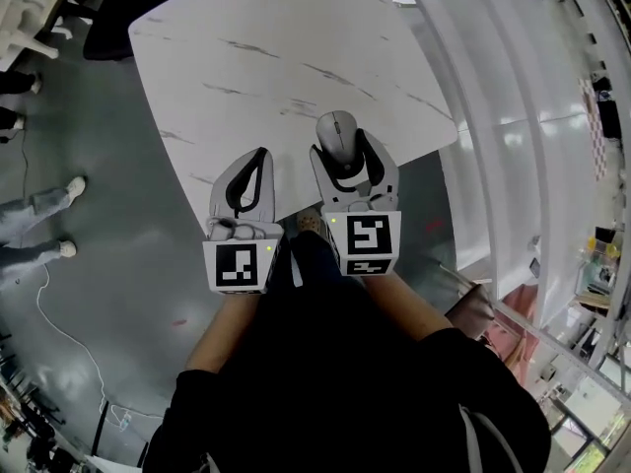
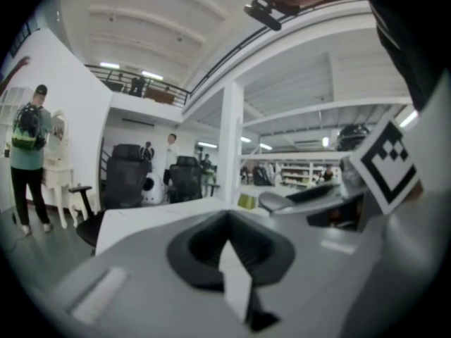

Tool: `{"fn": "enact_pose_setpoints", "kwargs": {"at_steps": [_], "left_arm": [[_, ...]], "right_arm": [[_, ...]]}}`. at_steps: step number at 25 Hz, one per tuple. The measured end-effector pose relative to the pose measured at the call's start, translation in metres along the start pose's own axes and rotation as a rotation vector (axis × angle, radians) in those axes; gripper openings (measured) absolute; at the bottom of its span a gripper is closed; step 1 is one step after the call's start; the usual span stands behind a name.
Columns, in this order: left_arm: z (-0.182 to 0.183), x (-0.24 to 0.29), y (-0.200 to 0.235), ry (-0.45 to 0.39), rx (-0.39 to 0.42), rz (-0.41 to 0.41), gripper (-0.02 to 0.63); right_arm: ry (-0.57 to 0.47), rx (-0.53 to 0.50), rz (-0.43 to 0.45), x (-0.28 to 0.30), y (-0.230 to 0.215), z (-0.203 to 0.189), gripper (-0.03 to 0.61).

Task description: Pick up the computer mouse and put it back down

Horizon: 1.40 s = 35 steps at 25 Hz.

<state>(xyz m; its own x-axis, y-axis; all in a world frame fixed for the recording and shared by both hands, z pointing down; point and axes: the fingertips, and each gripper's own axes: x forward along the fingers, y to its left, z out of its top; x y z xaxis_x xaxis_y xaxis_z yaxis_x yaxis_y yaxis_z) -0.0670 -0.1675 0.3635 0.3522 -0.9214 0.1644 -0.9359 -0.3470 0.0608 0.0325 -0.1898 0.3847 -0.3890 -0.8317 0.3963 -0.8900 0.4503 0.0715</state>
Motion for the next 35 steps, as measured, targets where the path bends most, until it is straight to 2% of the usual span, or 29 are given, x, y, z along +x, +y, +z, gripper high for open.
{"fn": "enact_pose_setpoints", "kwargs": {"at_steps": [10,21,35], "left_arm": [[-0.054,0.017,0.01,0.076,-0.033,0.005,0.006],[-0.103,0.021,0.016,0.174,-0.034,0.013,0.006],[-0.119,0.017,0.007,0.216,-0.041,-0.009,0.006]], "right_arm": [[0.131,0.029,0.04,0.046,0.013,-0.065,0.262],[0.349,0.071,0.05,0.074,0.029,-0.154,0.262],[0.478,0.103,0.091,0.077,0.041,-0.189,0.262]]}}
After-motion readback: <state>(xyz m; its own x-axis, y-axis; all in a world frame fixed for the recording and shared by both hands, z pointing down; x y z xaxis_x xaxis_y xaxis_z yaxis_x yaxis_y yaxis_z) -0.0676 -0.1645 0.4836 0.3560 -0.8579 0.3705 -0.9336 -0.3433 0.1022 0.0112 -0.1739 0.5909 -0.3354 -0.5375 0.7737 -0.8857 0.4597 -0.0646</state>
